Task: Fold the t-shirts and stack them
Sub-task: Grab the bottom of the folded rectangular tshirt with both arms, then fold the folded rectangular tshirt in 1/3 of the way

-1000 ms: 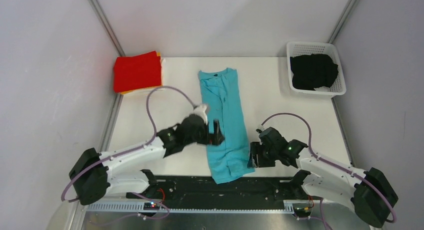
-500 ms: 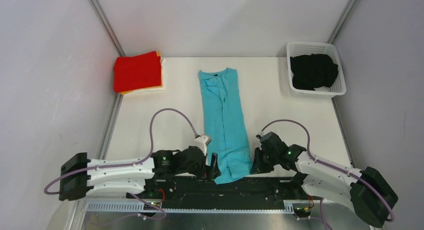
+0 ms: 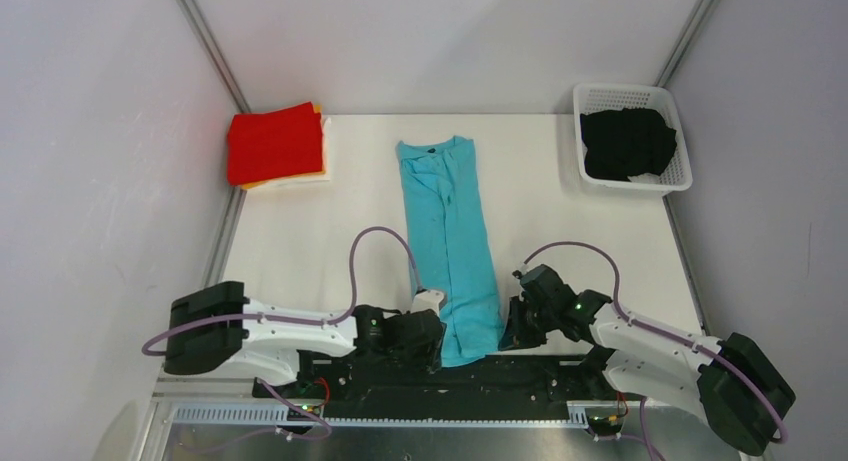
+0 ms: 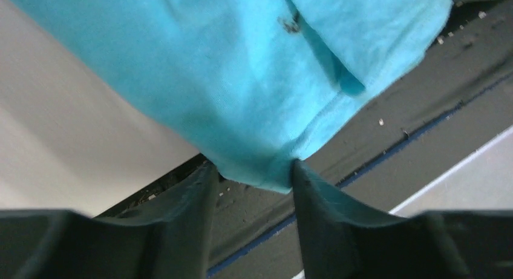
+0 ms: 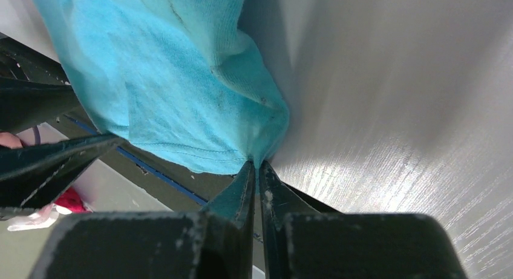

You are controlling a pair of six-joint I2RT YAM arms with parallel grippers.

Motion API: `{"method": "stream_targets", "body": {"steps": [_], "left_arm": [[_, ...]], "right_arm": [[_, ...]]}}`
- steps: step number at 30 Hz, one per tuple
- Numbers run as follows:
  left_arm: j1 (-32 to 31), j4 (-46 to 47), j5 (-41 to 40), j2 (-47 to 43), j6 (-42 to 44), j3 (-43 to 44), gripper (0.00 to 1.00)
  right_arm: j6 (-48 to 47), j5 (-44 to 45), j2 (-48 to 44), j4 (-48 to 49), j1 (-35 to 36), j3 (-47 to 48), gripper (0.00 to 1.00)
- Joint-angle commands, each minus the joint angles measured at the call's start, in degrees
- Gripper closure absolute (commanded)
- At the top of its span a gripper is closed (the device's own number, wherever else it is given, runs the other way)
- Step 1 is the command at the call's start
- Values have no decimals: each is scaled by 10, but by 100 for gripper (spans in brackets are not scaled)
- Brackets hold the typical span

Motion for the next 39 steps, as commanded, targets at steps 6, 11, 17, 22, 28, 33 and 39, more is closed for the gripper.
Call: {"method": "stream_targets", "body": {"steps": [6,11,17,22,28,33,39], "left_arm": [[-5,20,1,14,-42,11,98],[2,15,-29,-35,-45,-5,100],[15,6,-8,-94,-14,-1,100],[89,6,13,-97,33,12,100],[165,9,16,-93,106,61,100],[254,16,23,-64,146,99,100],[346,23,26,-7,188,157,100]], "right_arm": [[5,-23,0,15,-2,-1,97],[5,-56,-14,19,-2,1,100],[8,-67,-48,-14,7,25,100],[-7,-57,-53,15,2,55,100],[-23,-38,3,59,-49,124,100],[-36,-21,83,113,-85,184,100],[-55,50,182,120,-124,277,100]]}}
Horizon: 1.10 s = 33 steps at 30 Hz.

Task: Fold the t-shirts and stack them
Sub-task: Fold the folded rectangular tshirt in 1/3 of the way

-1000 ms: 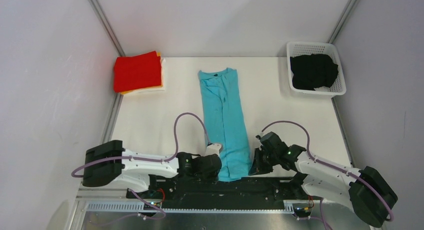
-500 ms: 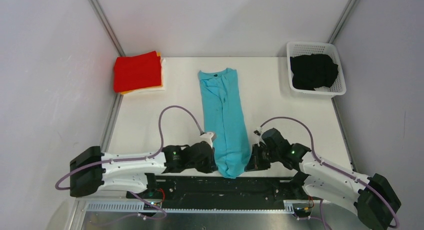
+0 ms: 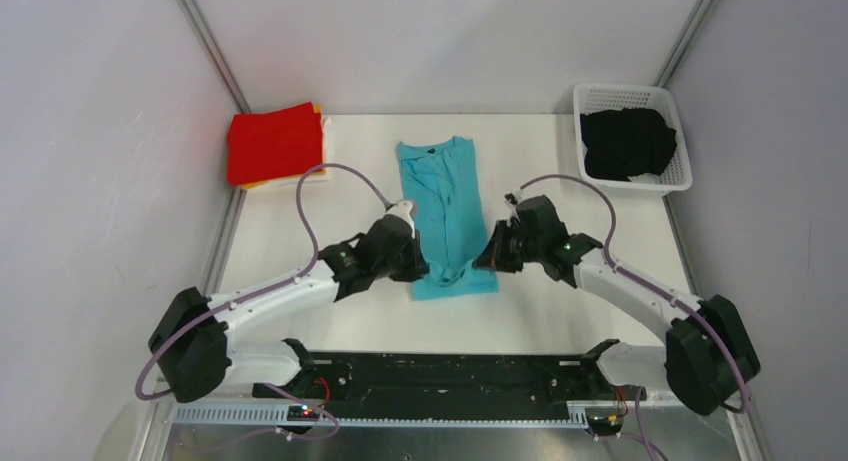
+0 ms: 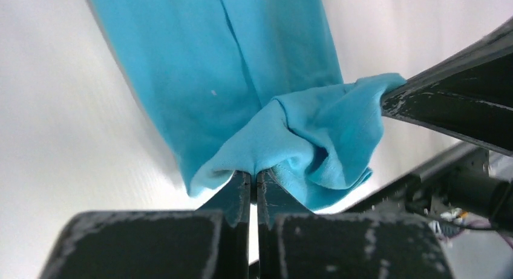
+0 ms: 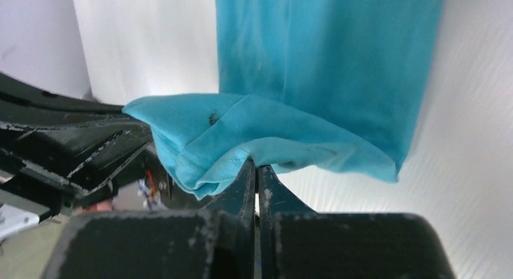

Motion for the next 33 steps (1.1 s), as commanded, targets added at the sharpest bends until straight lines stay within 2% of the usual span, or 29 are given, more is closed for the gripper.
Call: {"method": "stream_targets", "body": {"steps": [1,6,13,20,24,26,27,28,30,31,32,33], "left_arm": [[72,21,4,52,54,59,100],[119,23,34,130,86,127,100],[180,24,56,211,100,179,100],[194,23,66,284,106,227,99],[205,23,56,313,105,245,93],[210,23,47,325,103,253,85],[216,22,46,329,101,256,78],[218,23,45,335,100,264,76],[230,22,37,339,105,280,62],[233,21,30,338,108,286,43],[238,16,21,335,109,299,31],[240,13,19,332,111,310,8]], "right_arm": [[-25,84,50,32,-21,74,100],[-46,119,122,58,-53,139,100],[-61,85,225,86,-86,207,100],[-67,83,282,95,-94,245,100],[-69,83,313,103,-97,262,100],[-67,79,332,104,-100,273,96],[-66,76,344,108,-102,281,91],[-66,75,351,111,-103,285,88],[-65,77,376,110,-107,305,64],[-65,74,380,107,-111,322,57],[-66,73,384,98,-112,328,39],[-68,73,382,93,-115,340,29]]}}
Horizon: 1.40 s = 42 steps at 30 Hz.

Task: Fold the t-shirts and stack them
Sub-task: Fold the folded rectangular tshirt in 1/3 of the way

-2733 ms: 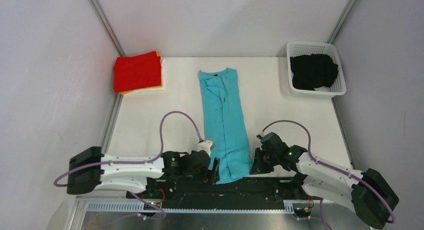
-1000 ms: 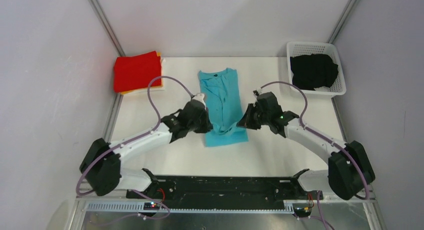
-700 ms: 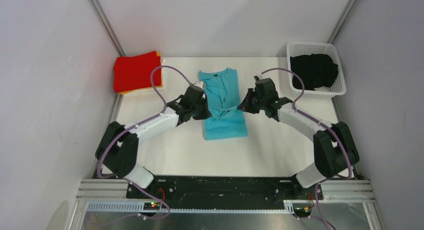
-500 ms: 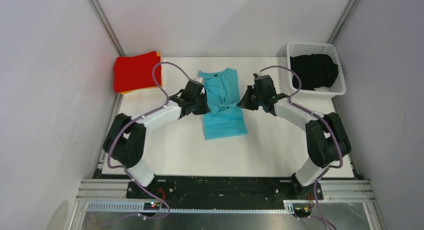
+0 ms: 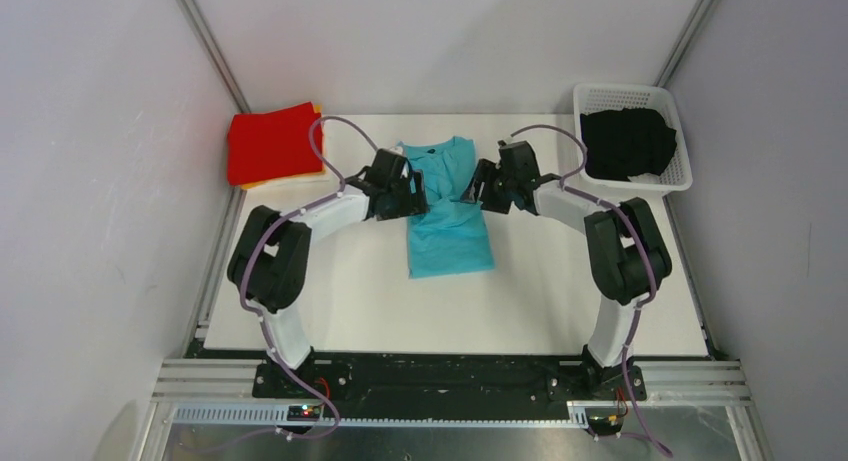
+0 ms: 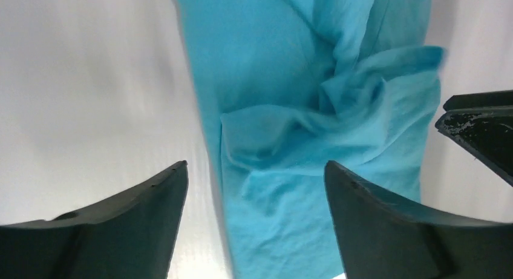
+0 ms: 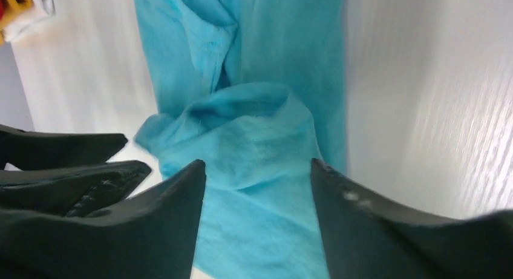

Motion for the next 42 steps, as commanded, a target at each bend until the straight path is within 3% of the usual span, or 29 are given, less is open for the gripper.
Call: {"method": "stream_targets", "body": {"steps": [1,3,7,12,16,18,24,29,34,39,42], "left_arm": [[20,0,-30,-21,12,54,4],[20,-2,-31,-48,11,44,1],[18,0,-32,-98,-12,-24,0],[-19,3,-25,-155,-38,-123,0],[-53,9,-44,-209,-64,-188,0],[-56,12,-54,-237,-79,-222,0],[-57,22,-67,-297,-106,-295,0],[-57,26,-65,-326,-125,-335,0],[-62,32,-65,-339,-135,-356,0],[-73,55,-55,-324,-146,-354,0],[-75,88,-47,-310,-152,-353,0]], "right_arm": [[-7,5,1,-4,-11,56,7],[-16,29,-23,-22,-5,53,1],[-28,70,-84,-25,20,-12,1],[-22,42,-139,12,30,-94,1],[-24,-146,-113,90,35,-106,1],[-12,-201,-83,140,39,-106,1],[29,-256,21,232,42,-41,1],[41,-235,113,217,35,52,0],[68,-222,138,221,24,86,0],[53,-208,93,185,24,71,1],[35,-151,-4,182,22,7,1]]}}
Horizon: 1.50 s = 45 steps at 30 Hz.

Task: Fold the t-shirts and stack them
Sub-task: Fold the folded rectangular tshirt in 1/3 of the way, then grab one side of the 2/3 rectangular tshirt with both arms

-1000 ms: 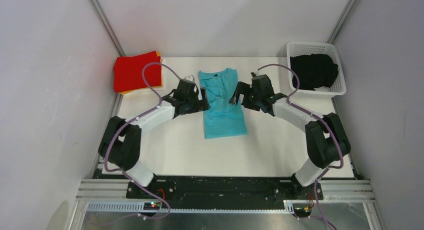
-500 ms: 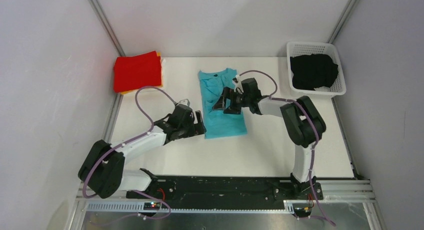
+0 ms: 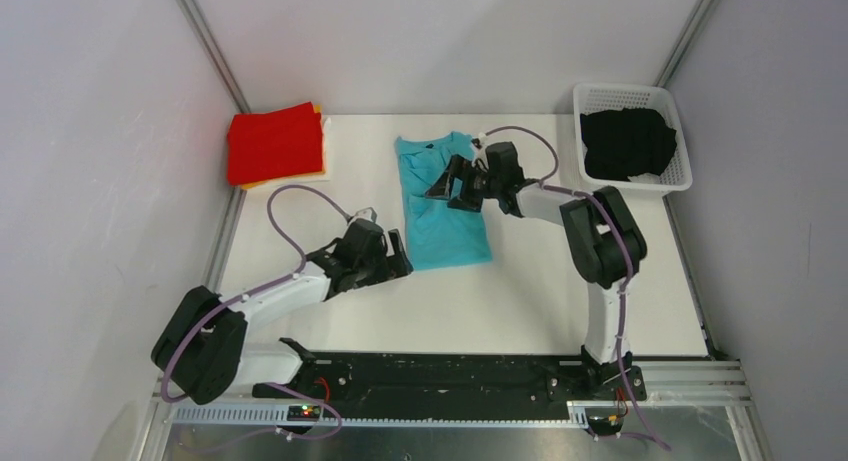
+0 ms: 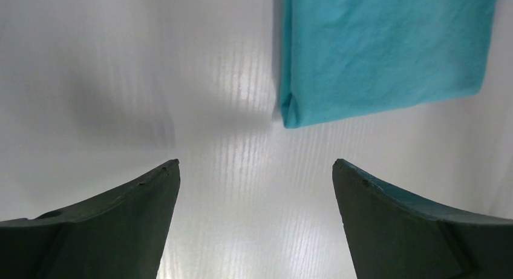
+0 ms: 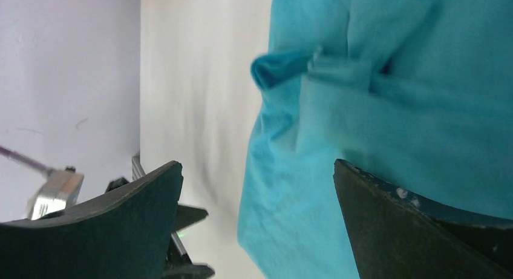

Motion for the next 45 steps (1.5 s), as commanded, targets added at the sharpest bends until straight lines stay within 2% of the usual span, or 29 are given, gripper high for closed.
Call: {"method": "stream_targets", "body": {"steps": [1,4,6,8,10,12,16,18,29,31,32,34,39,45], "left_arm": [[-5,69,4,15,-23,2,0],[-6,106,19,43,-33,7,0],[-6,115,27,65,-38,17,4],[-6,123,34,89,-44,25,14],[-5,124,39,108,-51,29,34],[-8,124,40,120,-58,28,47],[-14,139,53,129,-70,12,65],[-20,144,57,129,-71,7,69],[-24,135,6,167,-67,37,73],[-24,132,1,176,-63,45,82],[-24,132,-1,181,-62,47,94],[-23,132,-7,185,-57,50,99],[-24,131,-22,177,-50,39,100],[-29,140,-14,170,-56,26,100]], "right_arm": [[-23,94,-147,-3,-2,-92,0],[-37,185,-274,-15,-6,-186,1],[-43,249,-332,-48,-12,-244,1],[-39,251,-374,-74,-24,-289,1],[-30,245,-409,-72,-34,-358,1],[-19,253,-441,-63,-37,-392,2],[-15,264,-469,-68,-38,-406,4],[-12,273,-470,-74,-38,-406,5],[-33,268,-432,-87,-11,-406,11],[-38,273,-427,-92,-5,-406,13],[-39,274,-423,-93,-4,-406,13],[-43,279,-414,-98,4,-406,16],[-38,325,-368,-95,36,-406,31],[-22,312,-314,-53,42,-399,47]]}}
